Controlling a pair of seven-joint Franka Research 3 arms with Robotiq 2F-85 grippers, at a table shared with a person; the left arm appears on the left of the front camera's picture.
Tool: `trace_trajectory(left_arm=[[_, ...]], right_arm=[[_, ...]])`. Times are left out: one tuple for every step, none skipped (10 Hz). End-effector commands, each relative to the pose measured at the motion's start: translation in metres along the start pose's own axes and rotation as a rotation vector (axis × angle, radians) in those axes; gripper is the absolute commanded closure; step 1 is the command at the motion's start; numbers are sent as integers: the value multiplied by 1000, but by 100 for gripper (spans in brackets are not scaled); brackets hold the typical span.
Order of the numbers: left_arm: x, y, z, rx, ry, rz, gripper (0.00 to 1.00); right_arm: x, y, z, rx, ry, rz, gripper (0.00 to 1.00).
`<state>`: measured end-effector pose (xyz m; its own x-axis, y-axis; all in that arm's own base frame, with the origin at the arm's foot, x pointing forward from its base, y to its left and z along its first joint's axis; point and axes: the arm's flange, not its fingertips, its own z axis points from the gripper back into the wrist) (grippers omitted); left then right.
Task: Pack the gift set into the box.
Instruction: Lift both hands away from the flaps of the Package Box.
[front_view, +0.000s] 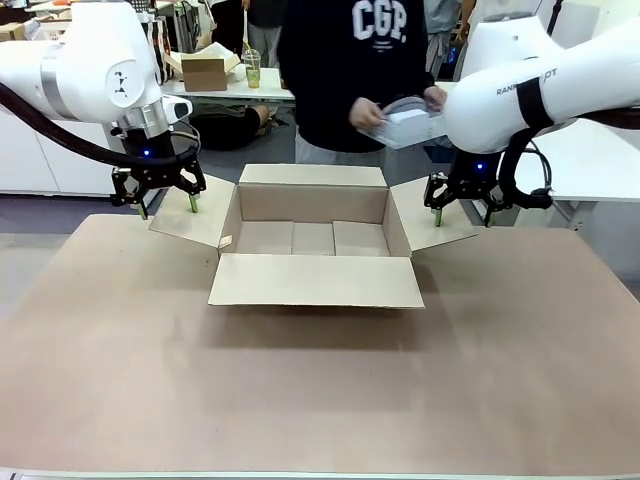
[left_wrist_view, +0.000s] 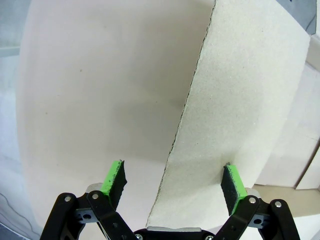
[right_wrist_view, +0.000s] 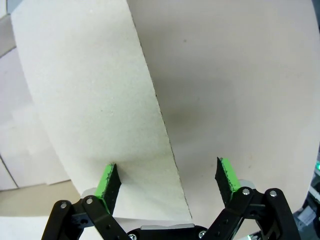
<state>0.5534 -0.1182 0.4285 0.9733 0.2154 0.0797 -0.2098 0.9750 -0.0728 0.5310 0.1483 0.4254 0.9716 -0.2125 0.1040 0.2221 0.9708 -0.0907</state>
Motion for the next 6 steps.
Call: trace_trajectory(left_arm=[[-1, -1, 2, 20, -2, 15, 0], [-1, -1, 2, 20, -2, 15, 0], [-1, -1, 2, 20, -2, 15, 0], [-1, -1, 2, 20, -2, 15, 0], [-1, -1, 2, 20, -2, 15, 0], [-1, -1, 2, 20, -2, 15, 0]], right_arm=[[3, 4, 3, -19, -8, -16, 0], [3, 4, 3, -19, -8, -16, 0], [3, 4, 3, -19, -8, -16, 0], [3, 4, 3, -19, -8, -16, 0], [3, 4, 3, -19, -8, -16, 0], [3, 4, 3, -19, -8, -16, 0]])
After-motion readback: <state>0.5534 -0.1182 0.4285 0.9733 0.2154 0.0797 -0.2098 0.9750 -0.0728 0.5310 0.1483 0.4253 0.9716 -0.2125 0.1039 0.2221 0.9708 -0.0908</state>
